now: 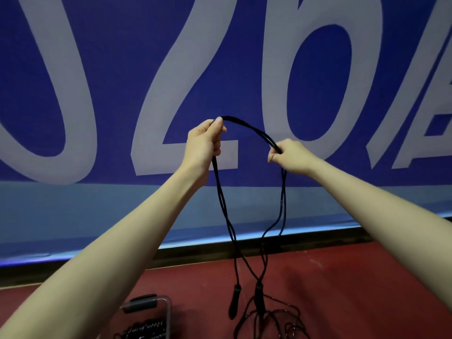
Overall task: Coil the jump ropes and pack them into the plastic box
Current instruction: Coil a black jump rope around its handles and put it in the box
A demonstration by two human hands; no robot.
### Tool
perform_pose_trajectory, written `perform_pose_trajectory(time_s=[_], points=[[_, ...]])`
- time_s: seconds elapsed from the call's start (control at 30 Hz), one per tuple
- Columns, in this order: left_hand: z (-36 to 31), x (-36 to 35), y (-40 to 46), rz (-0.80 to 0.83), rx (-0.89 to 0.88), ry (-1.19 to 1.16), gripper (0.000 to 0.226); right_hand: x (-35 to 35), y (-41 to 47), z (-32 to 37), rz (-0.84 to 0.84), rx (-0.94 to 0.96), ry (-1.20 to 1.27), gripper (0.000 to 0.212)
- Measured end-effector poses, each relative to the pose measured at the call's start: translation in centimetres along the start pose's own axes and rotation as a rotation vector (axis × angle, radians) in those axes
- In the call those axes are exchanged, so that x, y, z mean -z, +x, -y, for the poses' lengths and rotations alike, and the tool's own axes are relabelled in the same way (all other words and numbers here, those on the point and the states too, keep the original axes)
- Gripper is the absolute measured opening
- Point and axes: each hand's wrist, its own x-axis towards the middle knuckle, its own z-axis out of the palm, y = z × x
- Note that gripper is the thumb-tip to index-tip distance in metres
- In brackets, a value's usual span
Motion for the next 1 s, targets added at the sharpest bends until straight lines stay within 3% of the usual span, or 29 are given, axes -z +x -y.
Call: perform_pose_trajectory(time_s=[0.13, 0.2, 0.43, 0.57, 0.67, 0.8, 1.0], points=[[0.3, 1.4, 1.5, -0.026, 0.011, -0.009, 0.032, -1.9, 1.1, -3.2, 0.201, -0.169, -0.037, 0.021], [-0.1, 2.0, 2.0, -0.004, 0.033, 0.033, 0.032, -2.1, 1.1, -3.3, 0.203, -0.221, 0.009, 0.029], [-3.3, 3.6, 3.2, 0.076, 0.063, 0.112, 0.026, 1.0, 0.9, 3.1, -0.041, -0.148, 0.37, 0.021], [-4.1, 4.1, 3.2, 0.085, 0.039, 0.141, 0.018, 2.9, 0.1, 6.2, -0.163, -0.048, 0.434, 0.011], [-3.8, 4.5, 2.8, 0.089, 0.05, 0.175, 0.025, 3.5, 0.1, 7.6, -0.235, 0.002, 0.505, 0.016], [-1.4, 4.9, 2.0, 0.059, 0.092, 0.204, 0.026, 3.6, 0.5, 8.3, -0.322, 0.063, 0.53, 0.017], [8.2, 5.2, -2.7, -0.087, 0.156, 0.282, 0.021, 1.6, 0.7, 6.2, -0.47, 0.134, 0.494, 0.021]])
